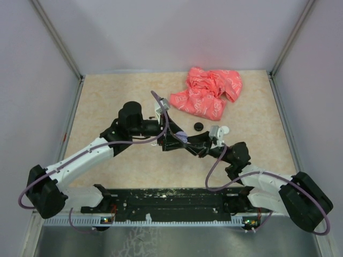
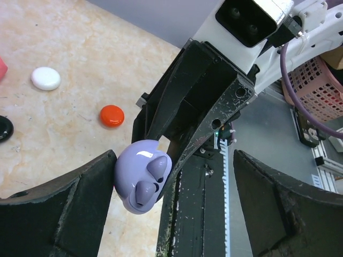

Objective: Insert the wireless bluetooth earbuds into the charging case
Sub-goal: Close the charging case, then place the charging case at the center of the board.

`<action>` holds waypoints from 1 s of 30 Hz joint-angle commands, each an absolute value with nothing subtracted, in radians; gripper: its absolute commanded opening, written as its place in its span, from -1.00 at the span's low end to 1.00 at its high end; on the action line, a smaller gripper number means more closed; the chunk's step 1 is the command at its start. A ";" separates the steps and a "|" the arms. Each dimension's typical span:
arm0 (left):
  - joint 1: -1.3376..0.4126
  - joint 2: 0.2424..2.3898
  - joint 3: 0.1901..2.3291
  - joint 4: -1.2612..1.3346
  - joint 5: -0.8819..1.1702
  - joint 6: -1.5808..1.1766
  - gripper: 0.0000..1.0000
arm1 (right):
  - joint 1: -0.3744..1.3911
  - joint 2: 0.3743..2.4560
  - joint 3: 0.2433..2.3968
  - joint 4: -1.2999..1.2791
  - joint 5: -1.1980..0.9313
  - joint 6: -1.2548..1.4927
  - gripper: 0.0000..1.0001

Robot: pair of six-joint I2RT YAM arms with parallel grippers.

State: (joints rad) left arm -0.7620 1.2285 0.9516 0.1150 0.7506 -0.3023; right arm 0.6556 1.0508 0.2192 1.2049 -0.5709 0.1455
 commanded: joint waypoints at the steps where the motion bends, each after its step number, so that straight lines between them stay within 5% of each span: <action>1: -0.758 1.195 0.953 0.167 0.820 -0.310 0.83 | 0.634 1.076 0.267 1.288 -0.590 0.214 -1.00; 13: -0.742 1.148 0.959 0.061 0.760 -0.286 0.84 | 0.593 1.104 0.291 1.165 -0.541 0.312 -1.00; 30: -0.681 1.027 1.082 -0.510 -0.158 -0.100 1.00 | 0.374 1.043 0.446 0.363 -0.437 0.405 -1.00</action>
